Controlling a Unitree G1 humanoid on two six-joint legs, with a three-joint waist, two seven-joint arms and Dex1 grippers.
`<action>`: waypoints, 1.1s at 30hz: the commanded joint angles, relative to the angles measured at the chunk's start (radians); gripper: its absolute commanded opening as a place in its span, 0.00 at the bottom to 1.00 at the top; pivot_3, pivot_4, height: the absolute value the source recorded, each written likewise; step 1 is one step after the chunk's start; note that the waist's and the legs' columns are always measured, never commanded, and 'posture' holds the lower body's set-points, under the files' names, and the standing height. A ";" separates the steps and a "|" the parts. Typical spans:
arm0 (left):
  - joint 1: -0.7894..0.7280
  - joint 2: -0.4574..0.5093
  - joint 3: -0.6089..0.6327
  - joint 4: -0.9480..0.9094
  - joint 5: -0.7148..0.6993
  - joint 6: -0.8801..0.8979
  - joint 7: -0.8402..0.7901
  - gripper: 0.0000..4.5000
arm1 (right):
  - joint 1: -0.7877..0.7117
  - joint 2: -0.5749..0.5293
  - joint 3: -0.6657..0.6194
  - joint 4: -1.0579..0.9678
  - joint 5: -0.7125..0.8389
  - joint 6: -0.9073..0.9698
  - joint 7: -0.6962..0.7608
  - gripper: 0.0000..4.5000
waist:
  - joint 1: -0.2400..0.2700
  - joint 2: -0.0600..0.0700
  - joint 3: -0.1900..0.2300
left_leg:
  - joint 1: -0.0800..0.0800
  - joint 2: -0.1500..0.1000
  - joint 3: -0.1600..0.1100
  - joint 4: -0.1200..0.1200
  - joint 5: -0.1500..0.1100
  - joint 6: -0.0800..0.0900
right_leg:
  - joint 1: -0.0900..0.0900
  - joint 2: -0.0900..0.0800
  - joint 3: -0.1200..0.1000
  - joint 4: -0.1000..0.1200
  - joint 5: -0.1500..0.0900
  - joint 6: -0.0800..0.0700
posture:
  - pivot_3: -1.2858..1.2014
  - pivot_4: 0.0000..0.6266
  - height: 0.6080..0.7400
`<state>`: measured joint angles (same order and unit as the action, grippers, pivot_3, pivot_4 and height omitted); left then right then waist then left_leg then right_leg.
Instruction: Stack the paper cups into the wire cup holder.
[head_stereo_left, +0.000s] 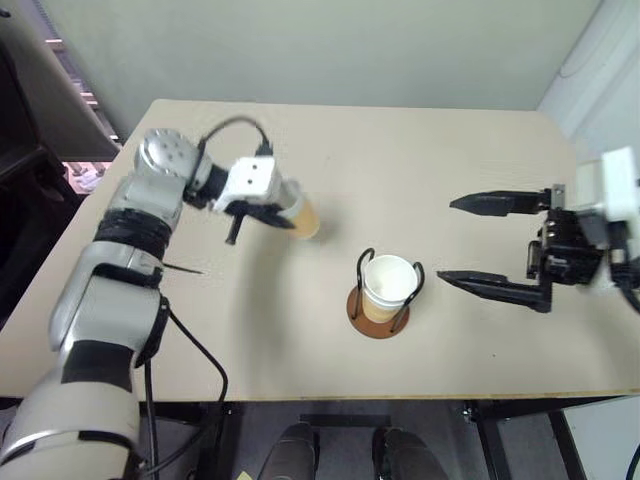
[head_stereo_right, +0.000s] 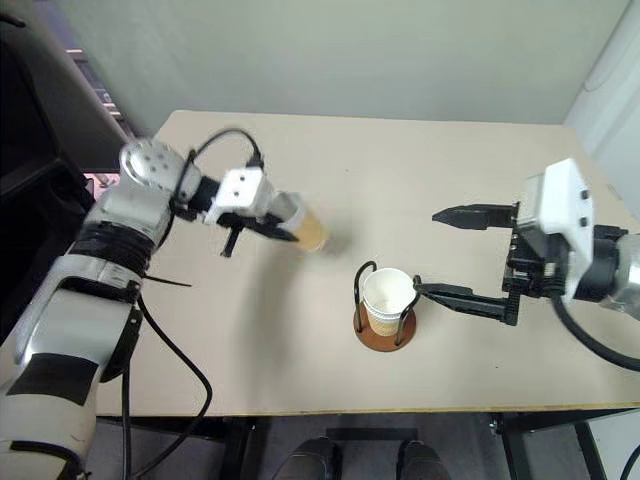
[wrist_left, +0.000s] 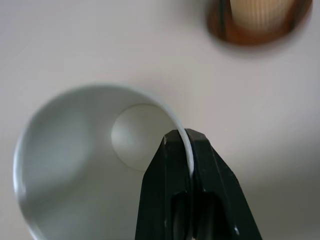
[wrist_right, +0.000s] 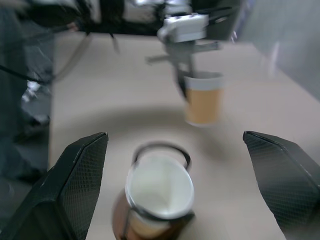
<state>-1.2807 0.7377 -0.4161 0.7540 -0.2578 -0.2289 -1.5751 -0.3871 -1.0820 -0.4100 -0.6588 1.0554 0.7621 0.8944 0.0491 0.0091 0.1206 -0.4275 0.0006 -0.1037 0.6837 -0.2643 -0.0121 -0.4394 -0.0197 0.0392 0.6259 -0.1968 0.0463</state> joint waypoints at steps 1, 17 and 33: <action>-0.080 0.060 -0.049 -0.239 -0.278 0.104 -0.039 0.00 | -0.016 -0.019 -0.065 -0.020 0.073 0.007 -0.021 1.00 | 0.000 0.000 0.000 | 0.000 -0.001 0.000 0.000 0.000 0.000 | 0.000 0.000 0.000 0.000 0.000 0.000 | 0.52 0.24 1.00; -0.199 0.034 -0.498 -0.376 -0.424 -0.121 -0.039 0.00 | 0.090 -0.048 -0.118 -0.105 0.076 0.017 -0.114 1.00 | -0.007 0.001 0.000 | 0.008 -0.002 0.007 0.002 -0.004 0.010 | 0.005 -0.002 0.012 0.002 0.001 0.006 | 0.52 0.24 1.00; -0.193 -0.025 -0.563 -0.321 -0.329 -0.215 -0.039 0.22 | 0.130 -0.053 -0.148 -0.124 0.095 0.019 -0.166 1.00 | -0.008 0.001 0.000 | 0.007 -0.002 0.011 0.002 -0.007 0.010 | 0.005 -0.002 0.015 -0.001 0.000 0.009 | 0.52 0.24 1.00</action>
<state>-1.4515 0.7175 -0.9962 0.4451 -0.5858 -0.4371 -1.5802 -0.2539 -1.1200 -0.5313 -0.7711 1.1415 0.7914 0.7431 0.0413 0.0104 0.1206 -0.4207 -0.0019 -0.0931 0.6859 -0.2714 -0.0024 -0.4347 -0.0217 0.0544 0.6245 -0.1972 0.0557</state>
